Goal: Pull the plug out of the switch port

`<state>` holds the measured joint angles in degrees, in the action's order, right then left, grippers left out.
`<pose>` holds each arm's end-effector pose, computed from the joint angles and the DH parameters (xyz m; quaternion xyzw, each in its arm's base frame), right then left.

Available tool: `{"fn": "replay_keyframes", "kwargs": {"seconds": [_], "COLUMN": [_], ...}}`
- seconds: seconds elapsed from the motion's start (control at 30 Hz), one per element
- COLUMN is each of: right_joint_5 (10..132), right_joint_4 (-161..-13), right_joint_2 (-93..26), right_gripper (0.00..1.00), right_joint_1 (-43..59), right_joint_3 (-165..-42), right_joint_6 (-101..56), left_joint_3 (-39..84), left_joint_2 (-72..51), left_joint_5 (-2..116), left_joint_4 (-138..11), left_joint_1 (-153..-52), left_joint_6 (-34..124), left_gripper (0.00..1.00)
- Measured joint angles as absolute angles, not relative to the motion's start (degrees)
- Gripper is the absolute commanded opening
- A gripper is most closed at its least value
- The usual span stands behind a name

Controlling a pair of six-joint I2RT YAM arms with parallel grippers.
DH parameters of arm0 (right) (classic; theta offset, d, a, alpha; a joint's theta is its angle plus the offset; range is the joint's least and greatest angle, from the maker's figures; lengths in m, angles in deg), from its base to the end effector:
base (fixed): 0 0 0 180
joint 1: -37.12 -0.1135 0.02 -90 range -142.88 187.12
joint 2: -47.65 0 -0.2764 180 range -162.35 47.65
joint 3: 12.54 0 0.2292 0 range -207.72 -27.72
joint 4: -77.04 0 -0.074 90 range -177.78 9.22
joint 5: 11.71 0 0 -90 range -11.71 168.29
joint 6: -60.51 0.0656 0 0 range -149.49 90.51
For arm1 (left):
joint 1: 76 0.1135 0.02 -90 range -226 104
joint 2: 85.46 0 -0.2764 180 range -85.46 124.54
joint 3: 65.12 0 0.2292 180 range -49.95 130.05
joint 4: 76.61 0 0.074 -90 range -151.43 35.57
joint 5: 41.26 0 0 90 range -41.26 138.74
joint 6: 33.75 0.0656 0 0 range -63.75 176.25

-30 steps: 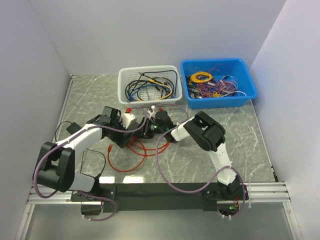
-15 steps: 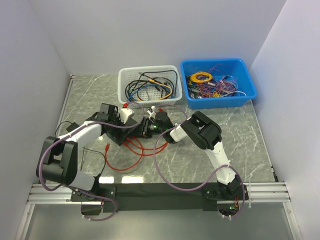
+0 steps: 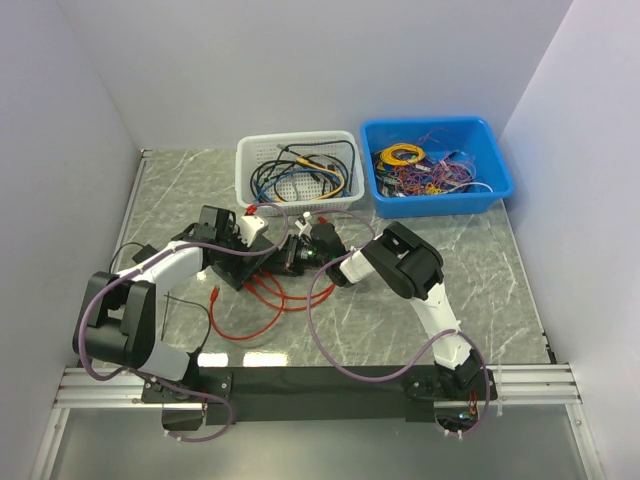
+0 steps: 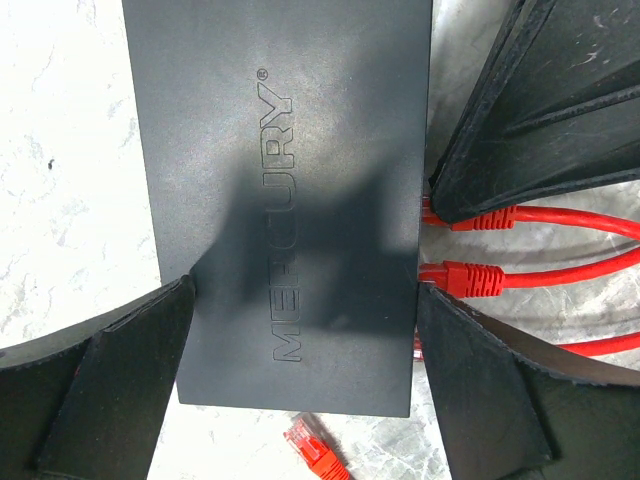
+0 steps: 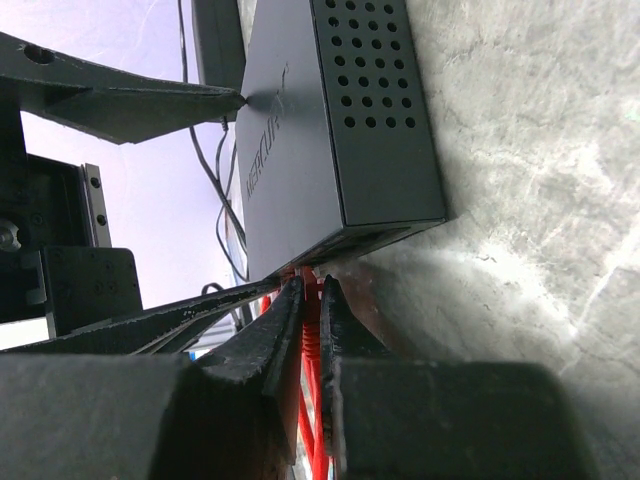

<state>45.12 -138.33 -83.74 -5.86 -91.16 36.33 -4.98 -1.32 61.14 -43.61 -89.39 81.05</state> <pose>0.3153 0.3429 0.0998 -0.0127 0.7906 0.5953 0.1432 0.2656 -0.0777 0.1794 0.3408 0.8907 -0.0750 0.2912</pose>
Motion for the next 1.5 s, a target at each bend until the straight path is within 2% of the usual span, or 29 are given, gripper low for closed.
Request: {"fn": "replay_keyframes", "kwargs": {"seconds": [0.33,0.73,0.9,1.17,1.5], "right_joint_5": [48.0,45.0,46.4,53.2,54.5], "right_joint_4": [-138.2,-139.3,-135.0,-118.1,-107.9], "right_joint_2": [-82.3,-78.3,-76.2,-61.8,-42.6], "right_gripper": [0.00,0.00,0.00,0.00,0.00], "right_joint_1": [-6.4,-6.8,-6.8,-6.9,-6.9], "right_joint_3": [-89.3,-82.0,-81.6,-81.7,-81.9], "right_joint_6": [34.0,31.9,29.9,19.7,13.9], "left_joint_3": [-3.3,-2.8,-3.0,-3.0,-1.8], "left_joint_2": [1.1,2.0,1.6,-0.4,-7.2], "left_joint_5": [60.3,59.4,59.8,62.3,67.6], "left_joint_4": [-43.1,-45.7,-45.7,-41.2,-26.5], "left_joint_1": [-89.6,-89.7,-89.6,-89.1,-88.1], "left_joint_6": [81.0,80.7,80.9,82.1,81.9], "left_gripper": [0.98,0.98,0.99,0.99,0.99]}}
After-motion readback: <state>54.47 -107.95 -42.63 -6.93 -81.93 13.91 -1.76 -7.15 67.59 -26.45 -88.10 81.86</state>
